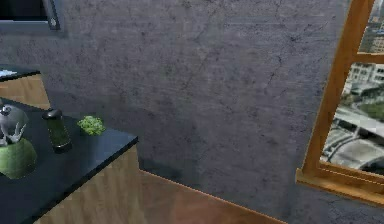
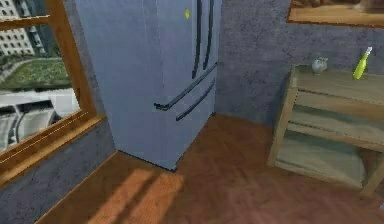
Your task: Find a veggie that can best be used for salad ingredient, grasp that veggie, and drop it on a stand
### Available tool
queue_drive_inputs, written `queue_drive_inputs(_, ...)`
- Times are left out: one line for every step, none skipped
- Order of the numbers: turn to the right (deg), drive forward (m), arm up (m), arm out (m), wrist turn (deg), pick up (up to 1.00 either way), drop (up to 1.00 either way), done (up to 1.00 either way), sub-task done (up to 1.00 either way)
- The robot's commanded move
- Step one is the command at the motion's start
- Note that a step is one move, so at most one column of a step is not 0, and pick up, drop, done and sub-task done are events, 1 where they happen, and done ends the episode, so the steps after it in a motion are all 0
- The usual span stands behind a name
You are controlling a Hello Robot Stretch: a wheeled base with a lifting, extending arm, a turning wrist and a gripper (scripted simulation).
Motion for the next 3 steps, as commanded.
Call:
queue_drive_inputs(-15.0,0.00,0.00,0.00,0.0,0.00,0.00,0.00,0.00)
queue_drive_inputs(0.0,0.10,0.00,0.00,0.0,0.00,0.00,0.00,0.00)
queue_drive_inputs(-45.0,0.00,0.00,0.00,0.0,0.00,0.00,0.00,0.00)
